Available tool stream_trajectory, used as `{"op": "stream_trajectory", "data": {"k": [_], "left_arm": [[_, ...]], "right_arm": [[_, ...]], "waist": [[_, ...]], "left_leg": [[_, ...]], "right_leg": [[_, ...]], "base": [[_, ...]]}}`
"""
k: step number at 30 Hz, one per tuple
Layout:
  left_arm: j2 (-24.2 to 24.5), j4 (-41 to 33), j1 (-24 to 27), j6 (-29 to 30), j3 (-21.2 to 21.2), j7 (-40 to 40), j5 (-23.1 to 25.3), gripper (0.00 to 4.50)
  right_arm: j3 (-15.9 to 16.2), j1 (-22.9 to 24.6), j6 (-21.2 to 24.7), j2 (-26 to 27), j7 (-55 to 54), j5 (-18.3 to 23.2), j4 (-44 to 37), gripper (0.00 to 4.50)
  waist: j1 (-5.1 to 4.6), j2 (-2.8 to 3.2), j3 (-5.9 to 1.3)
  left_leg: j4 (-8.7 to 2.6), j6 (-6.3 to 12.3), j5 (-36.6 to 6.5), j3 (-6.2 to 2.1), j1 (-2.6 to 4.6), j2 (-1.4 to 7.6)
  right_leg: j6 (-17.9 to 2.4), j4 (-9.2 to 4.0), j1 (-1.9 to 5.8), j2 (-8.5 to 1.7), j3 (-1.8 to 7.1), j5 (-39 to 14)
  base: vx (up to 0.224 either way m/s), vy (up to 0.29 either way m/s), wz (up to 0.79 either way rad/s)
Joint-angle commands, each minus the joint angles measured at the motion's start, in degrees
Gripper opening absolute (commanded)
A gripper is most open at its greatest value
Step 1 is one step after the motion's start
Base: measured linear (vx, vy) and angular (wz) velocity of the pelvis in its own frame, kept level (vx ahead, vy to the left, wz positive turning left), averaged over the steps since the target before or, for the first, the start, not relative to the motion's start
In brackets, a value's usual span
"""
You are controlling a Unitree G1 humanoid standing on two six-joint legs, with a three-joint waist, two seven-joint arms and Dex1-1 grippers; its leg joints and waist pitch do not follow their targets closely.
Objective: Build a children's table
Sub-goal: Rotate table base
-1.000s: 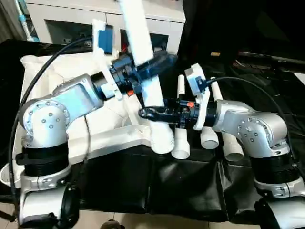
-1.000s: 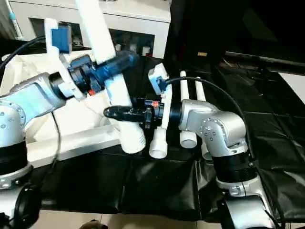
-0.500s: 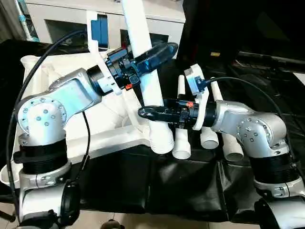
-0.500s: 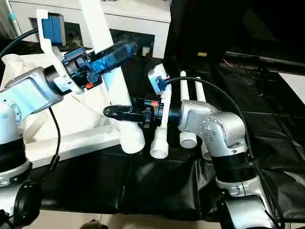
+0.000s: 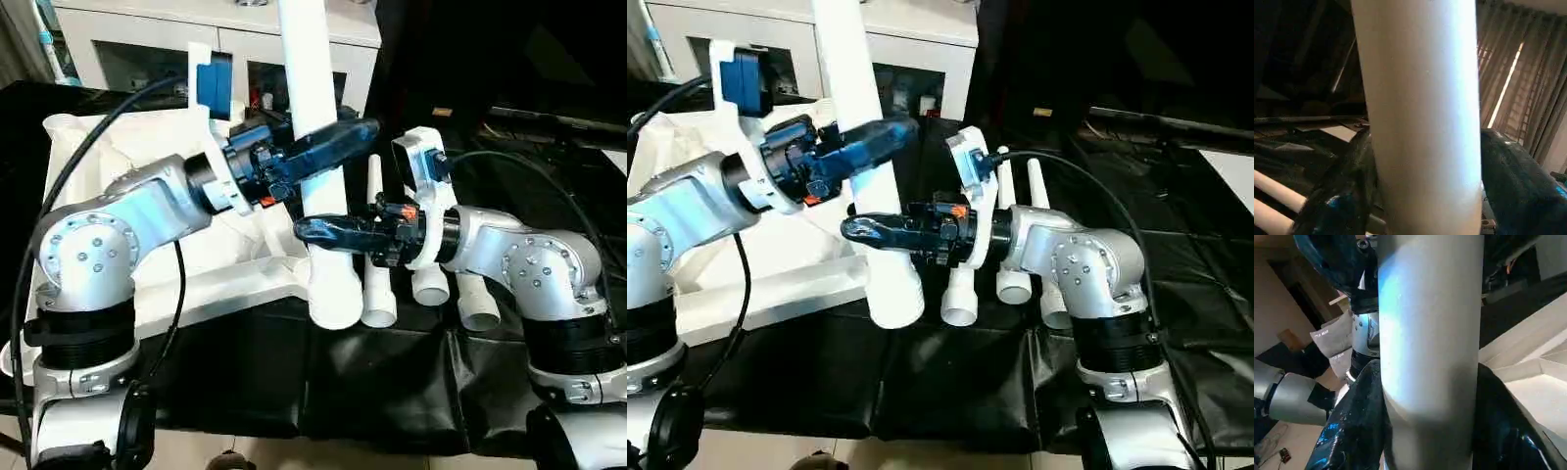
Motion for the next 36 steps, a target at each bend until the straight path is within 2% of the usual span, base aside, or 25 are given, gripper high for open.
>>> {"op": "stream_trajectory", "data": {"k": [1, 2, 4, 5, 7, 9, 11, 13, 15, 21, 23, 27, 29, 32, 34, 36], "left_arm": [[0.1, -1.1, 0.1, -0.4, -1.1, 0.8, 0.9, 2.86], [0.1, -1.1, 0.1, -0.4, -1.1, 0.8, 0.9, 3.02], [-2.1, 0.5, -0.4, -0.7, -0.5, 5.9, 2.0, 3.1], [-2.7, 0.6, -0.5, -1.1, -0.8, 7.5, 2.9, 3.17], [-3.9, 0.2, 0.0, -2.6, -2.8, 11.3, 7.2, 3.33], [-4.9, 0.4, 0.2, -3.2, -3.5, 13.8, 9.3, 3.51], [-6.2, 0.8, 0.7, -4.6, -4.6, 17.3, 12.5, 3.66], [-8.7, 1.7, 1.0, -5.6, -3.4, 21.8, 13.6, 3.78], [-10.0, 2.2, 0.9, -6.0, -2.4, 25.6, 14.6, 3.78], [-12.1, 1.9, 1.4, -8.0, -1.1, 31.3, 18.2, 3.78], [-12.9, 1.9, 1.6, -8.2, 0.0, 33.3, 18.8, 3.43], [-13.2, 1.6, 1.7, -8.3, 1.6, 35.0, 18.1, 3.29], [-13.3, 1.4, 1.7, -8.3, 1.7, 35.2, 18.1, 3.02], [-13.4, 1.1, 1.8, -8.3, 1.5, 35.3, 18.7, 2.96], [-13.3, 1.0, 1.8, -8.3, 1.2, 35.2, 19.1, 2.61], [-13.4, 1.0, 1.7, -8.3, 1.0, 35.2, 19.2, 2.59]], "right_arm": [[-0.5, 0.2, -2.4, -0.5, -1.7, -2.2, -1.3, 1.85], [-0.5, 0.2, -2.4, -0.5, -1.7, -2.2, -1.3, 1.85], [1.7, 0.1, -7.1, 0.7, -5.9, -7.6, -1.9, 1.85], [2.3, 0.0, -8.1, 1.2, -7.5, -9.0, -2.0, 1.85], [4.5, 0.1, -11.6, 2.7, -12.0, -13.7, -1.5, 1.85], [5.0, 0.2, -13.2, 3.7, -14.2, -15.4, -1.2, 1.85], [6.6, 0.5, -16.1, 5.0, -17.3, -18.8, -1.1, 1.85], [8.6, 1.0, -19.0, 5.8, -19.5, -22.3, -1.0, 1.85], [8.8, 1.2, -20.3, 7.0, -21.3, -23.5, -0.7, 1.84], [9.3, 1.5, -23.2, 8.7, -24.2, -26.5, 0.6, 1.84], [9.4, 1.6, -23.9, 9.2, -24.6, -27.1, 0.9, 1.84], [9.1, 1.5, -25.2, 9.7, -25.4, -28.2, 1.8, 1.84], [8.9, 1.5, -25.5, 9.9, -25.6, -28.5, 2.1, 1.84], [8.7, 1.5, -25.9, 10.1, -25.8, -28.8, 2.3, 1.84], [8.6, 1.6, -26.1, 10.2, -25.9, -29.0, 2.4, 1.84], [8.5, 1.7, -26.4, 10.3, -26.0, -29.2, 2.5, 1.84]], "waist": [[0.24, 0.77, -4.32], [0.2, 0.7, -4.31], [0.12, 0.74, -4.32], [0.1, 0.7, -4.33], [-0.01, 0.71, -4.32], [-0.05, 0.7, -4.27], [-0.03, 0.84, -4.29], [-0.13, 0.86, -4.29], [-0.2, 0.82, -4.29], [-0.3, 0.68, -4.25], [-0.36, 0.72, -4.26], [-0.32, 0.77, -4.23], [-0.3, 0.74, -4.2], [-0.3, 0.81, -4.23], [-0.32, 0.83, -4.21], [-0.37, 0.97, -4.18]], "left_leg": [[-3.81, -2.95, -3.2, -1.1, 1.23, 3.23], [-3.83, -3.2, -3.3, -1.09, 1.22, 3.21], [-3.84, -3.99, -3.1, -1.15, 1.17, 3.34], [-3.85, -4.03, -3.1, -1.14, 1.21, 3.28], [-3.94, -4.01, -3.7, -1.2, 1.15, 3.27], [-4.01, -4.09, -4.4, -1.22, 1.2, 3.24], [-4.04, -4.17, -4.4, -1.27, 1.2, 3.39], [-4.04, -4.57, -4.6, -1.31, 1.14, 3.36], [-4.0, -4.21, -4.9, -1.28, 1.11, 3.3], [-4.01, -3.56, -5.5, -1.33, 1.14, 3.3], [-4.01, -3.3, -5.3, -1.36, 1.09, 3.33], [-4.02, -3.24, -5.5, -1.37, 1.15, 3.29], [-4.03, -3.22, -5.8, -1.37, 1.16, 3.27], [-4.0, -3.21, -5.7, -1.38, 1.15, 3.3], [-4.05, -3.25, -5.8, -1.4, 1.15, 3.31], [-4.07, -3.33, -6.1, -1.41, 1.18, 3.3]], "right_leg": [[-11.1, -3.73, 2.8, -4.88, 2.82, 0.3], [-10.9, -3.79, 2.86, -4.86, 2.84, 0.2], [-10.7, -3.65, 2.71, -4.91, 2.84, 0.9], [-10.7, -3.7, 2.78, -4.9, 2.83, 1.0], [-10.0, -3.84, 2.89, -4.92, 2.9, 0.3], [-9.3, -3.98, 2.91, -4.92, 2.94, -1.3], [-9.1, -3.98, 2.8, -4.94, 2.96, -1.1], [-8.7, -3.94, 2.83, -4.9, 2.95, -0.4], [-8.9, -3.92, 2.83, -4.77, 3.0, 0.8], [-8.4, -4.06, 2.86, -4.8, 3.0, 0.0], [-8.5, -3.96, 2.79, -4.7, 2.97, 0.8], [-8.6, -3.96, 2.74, -4.7, 2.95, 0.6], [-8.4, -4.0, 2.73, -4.7, 2.97, 0.2], [-8.4, -3.98, 2.71, -4.74, 2.97, 0.5], [-8.3, -3.98, 2.72, -4.7, 2.95, 0.7], [-8.3, -4.02, 2.66, -4.7, 2.96, 0.7]], "base": [[0.0, 0.0, 0.0], [0.0, 0.0, 0.0], [0.0, 0.0, 0.0], [0.0, 0.0, 0.0], [0.0, 0.0, 0.0], [0.0, 0.0, 0.0], [0.0, 0.0, 0.0], [0.0, 0.0, 0.0], [0.0, 0.0, 0.0], [0.0, 0.0, 0.0], [0.0, 0.0, 0.0], [0.0, 0.0, 0.0], [0.0, 0.0, 0.0], [0.0, 0.0, 0.0], [0.0, 0.0, 0.0], [0.0, 0.0, 0.0]]}}
